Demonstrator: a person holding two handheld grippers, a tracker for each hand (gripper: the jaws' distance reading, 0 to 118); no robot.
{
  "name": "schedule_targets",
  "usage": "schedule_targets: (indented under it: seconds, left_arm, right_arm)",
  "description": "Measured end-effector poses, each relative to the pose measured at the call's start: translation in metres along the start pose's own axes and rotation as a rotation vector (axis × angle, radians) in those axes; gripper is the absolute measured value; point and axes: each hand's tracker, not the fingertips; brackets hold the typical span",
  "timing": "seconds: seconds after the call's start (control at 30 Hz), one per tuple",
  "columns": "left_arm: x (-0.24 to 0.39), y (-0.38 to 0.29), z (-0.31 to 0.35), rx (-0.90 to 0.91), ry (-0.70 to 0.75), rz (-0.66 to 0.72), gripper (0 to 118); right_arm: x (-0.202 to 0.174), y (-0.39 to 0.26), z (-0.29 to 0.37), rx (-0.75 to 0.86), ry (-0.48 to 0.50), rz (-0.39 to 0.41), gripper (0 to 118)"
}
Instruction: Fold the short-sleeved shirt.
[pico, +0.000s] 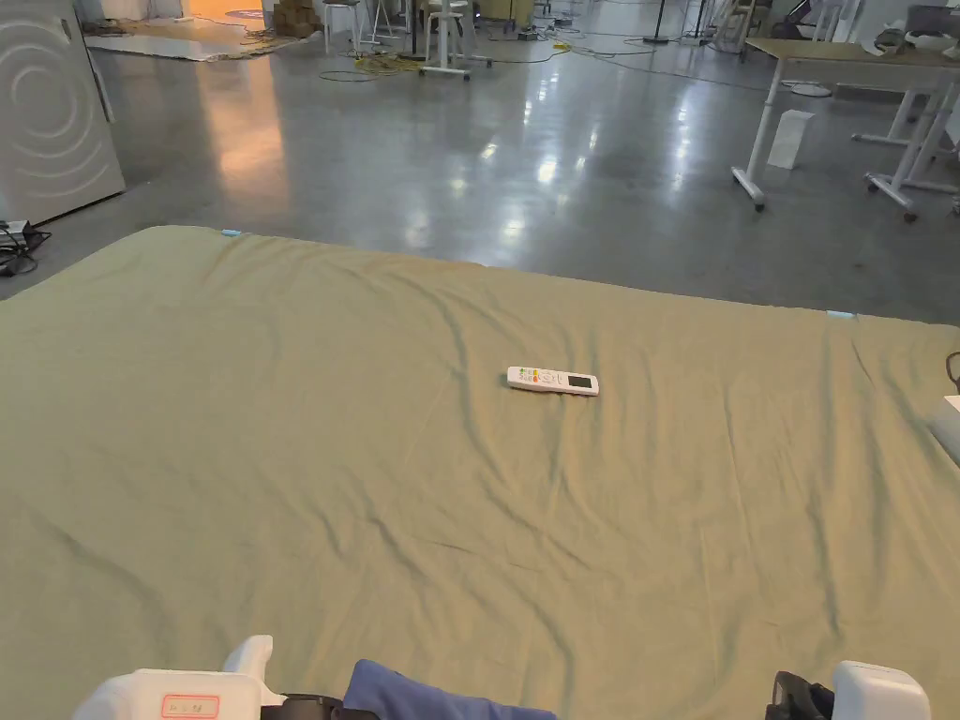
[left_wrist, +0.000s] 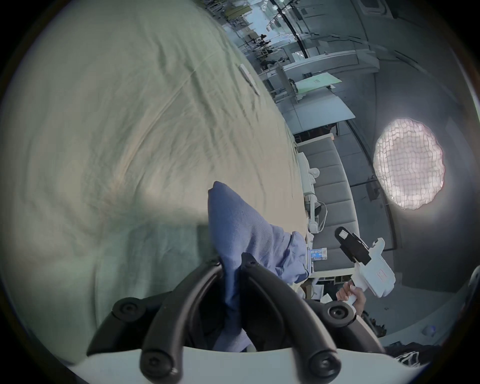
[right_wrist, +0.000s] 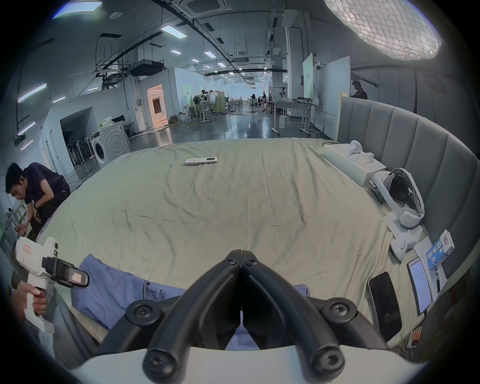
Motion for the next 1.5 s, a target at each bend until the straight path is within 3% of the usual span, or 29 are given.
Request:
schedule_targets:
  seconds: [0.2, 0.33, 0.47, 0.67, 1.1, 1.5]
  left_arm:
    - [0.043, 0.006, 0.038, 0.024, 0.07, -0.107, 9]
    - [0.069, 0.007, 0.068, 0.046, 0.133, -0.097, 9]
    - [0.084, 0.012, 0.092, 0.093, 0.281, -0.135, 9]
    - [0.121, 0.001, 0.088, 0.086, 0.312, -0.171, 9]
    - [0.192, -0.019, -0.032, -0.041, 0.211, -0.277, 9]
    - [0.198, -0.059, -0.186, -0.254, 0.316, -0.293, 9]
  right_arm:
    - [0.007, 0.004, 0.002, 0.014, -0.006, -0.007, 0]
    - [0.009, 0.007, 0.004, 0.022, -0.006, -0.008, 0]
    - [0.011, 0.009, 0.005, 0.022, 0.007, -0.021, 0]
    - [0.011, 0.01, 0.007, 0.04, 0.033, -0.026, 0]
    - [0.017, 0.004, 0.008, 0.039, 0.037, -0.036, 0]
    - [0.041, -0.006, 0.011, 0.018, -0.006, -0.08, 0]
